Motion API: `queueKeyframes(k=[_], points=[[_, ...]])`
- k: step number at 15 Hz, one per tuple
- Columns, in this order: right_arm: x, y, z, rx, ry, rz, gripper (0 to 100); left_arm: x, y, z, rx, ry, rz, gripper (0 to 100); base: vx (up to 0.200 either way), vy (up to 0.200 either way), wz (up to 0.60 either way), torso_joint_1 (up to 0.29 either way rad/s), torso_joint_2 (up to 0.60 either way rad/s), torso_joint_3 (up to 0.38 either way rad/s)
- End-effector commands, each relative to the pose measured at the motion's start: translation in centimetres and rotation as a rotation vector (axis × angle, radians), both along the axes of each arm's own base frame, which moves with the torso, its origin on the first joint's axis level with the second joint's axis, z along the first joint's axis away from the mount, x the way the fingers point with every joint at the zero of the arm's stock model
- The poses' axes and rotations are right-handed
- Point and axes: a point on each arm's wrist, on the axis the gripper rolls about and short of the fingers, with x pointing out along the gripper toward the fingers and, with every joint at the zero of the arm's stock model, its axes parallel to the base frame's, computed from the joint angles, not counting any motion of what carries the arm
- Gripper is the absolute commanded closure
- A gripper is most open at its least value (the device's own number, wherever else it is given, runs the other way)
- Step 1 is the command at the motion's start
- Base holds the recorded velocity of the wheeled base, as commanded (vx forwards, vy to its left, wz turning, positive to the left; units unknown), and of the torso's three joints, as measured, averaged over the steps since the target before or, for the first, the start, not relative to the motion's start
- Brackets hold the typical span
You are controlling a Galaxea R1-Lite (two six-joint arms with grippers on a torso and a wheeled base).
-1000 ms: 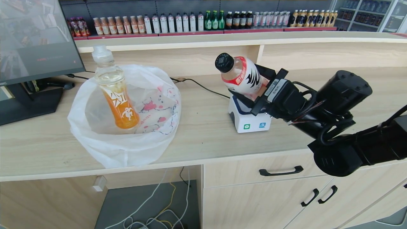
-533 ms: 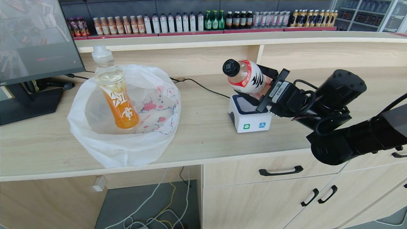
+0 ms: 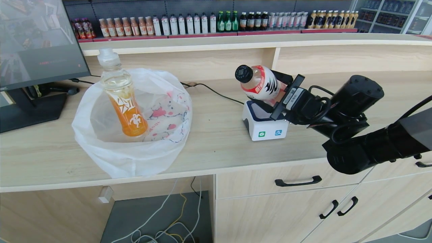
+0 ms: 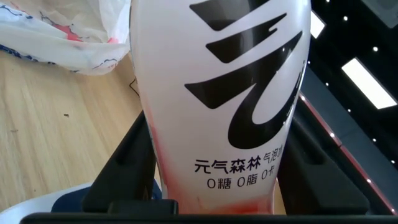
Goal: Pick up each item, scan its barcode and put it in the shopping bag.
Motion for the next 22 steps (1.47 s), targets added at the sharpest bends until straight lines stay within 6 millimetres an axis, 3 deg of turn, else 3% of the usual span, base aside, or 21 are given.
queueKeyframes(k=[1,22], points=[[-0.1,0.3,-0.1,-0.002,0.003,0.009,100,0.0,0.0,0.0,-0.001,0.0,0.0,0,0.0,0.0,0.0,0.0,0.0,0.0],[-0.1,1.1,-0.4,-0.017,-0.013,0.028,100,0.0,0.0,0.0,-0.001,0.0,0.0,0,0.0,0.0,0.0,0.0,0.0,0.0]])
